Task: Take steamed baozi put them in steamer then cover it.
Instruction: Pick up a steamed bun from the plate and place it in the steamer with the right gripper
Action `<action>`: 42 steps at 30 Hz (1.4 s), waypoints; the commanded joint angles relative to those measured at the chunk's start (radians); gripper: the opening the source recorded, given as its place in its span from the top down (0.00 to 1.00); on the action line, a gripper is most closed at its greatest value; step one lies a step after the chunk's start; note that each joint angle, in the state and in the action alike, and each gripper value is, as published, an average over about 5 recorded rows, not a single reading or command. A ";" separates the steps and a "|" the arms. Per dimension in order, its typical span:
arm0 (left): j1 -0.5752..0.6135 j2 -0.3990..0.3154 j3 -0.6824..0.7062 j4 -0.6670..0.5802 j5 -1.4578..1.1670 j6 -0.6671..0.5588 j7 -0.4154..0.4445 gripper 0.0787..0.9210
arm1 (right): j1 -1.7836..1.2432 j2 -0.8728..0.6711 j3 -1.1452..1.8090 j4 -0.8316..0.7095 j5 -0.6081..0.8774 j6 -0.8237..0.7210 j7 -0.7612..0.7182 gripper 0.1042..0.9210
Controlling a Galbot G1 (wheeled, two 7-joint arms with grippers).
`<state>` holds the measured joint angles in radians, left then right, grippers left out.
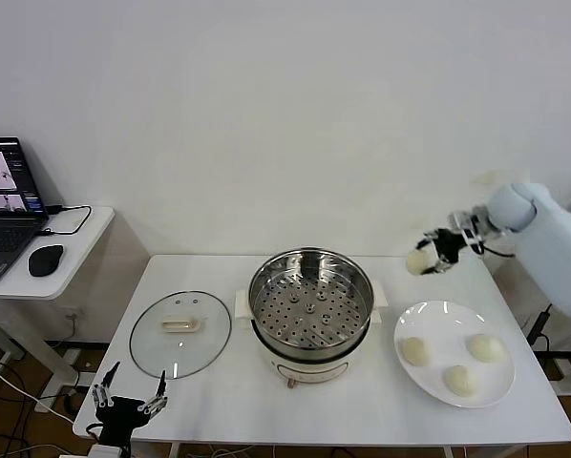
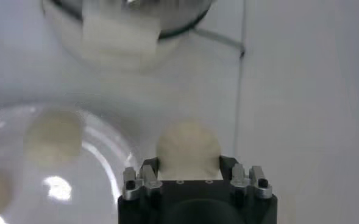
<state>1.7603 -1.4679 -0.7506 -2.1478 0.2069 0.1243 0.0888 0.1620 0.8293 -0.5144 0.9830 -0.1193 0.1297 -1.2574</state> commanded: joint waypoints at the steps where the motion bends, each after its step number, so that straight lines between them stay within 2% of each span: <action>1: 0.000 0.002 -0.003 -0.002 -0.001 0.001 0.000 0.12 | 0.245 0.189 -0.142 -0.097 0.133 0.076 -0.084 0.38; 10: 0.001 0.002 -0.010 0.004 -0.005 0.000 -0.003 0.12 | 0.304 0.401 -0.192 -0.181 0.158 0.313 -0.209 0.38; 18: 0.005 0.000 -0.009 0.023 0.001 0.000 -0.006 0.12 | 0.293 0.450 -0.292 -0.074 0.082 0.503 -0.258 0.37; 25: 0.007 -0.008 -0.005 0.032 0.011 0.000 -0.005 0.12 | 0.238 0.503 -0.288 -0.086 -0.069 0.651 -0.239 0.37; 38: 0.009 -0.012 -0.008 0.047 0.016 0.000 -0.006 0.12 | 0.169 0.547 -0.266 -0.123 -0.296 0.698 -0.152 0.37; 42: 0.011 -0.012 -0.008 0.051 0.015 0.000 -0.007 0.12 | 0.152 0.564 -0.254 -0.157 -0.303 0.698 -0.140 0.37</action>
<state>1.7717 -1.4810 -0.7590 -2.0979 0.2215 0.1241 0.0818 0.3350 1.3608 -0.7726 0.8550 -0.3200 0.7763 -1.4205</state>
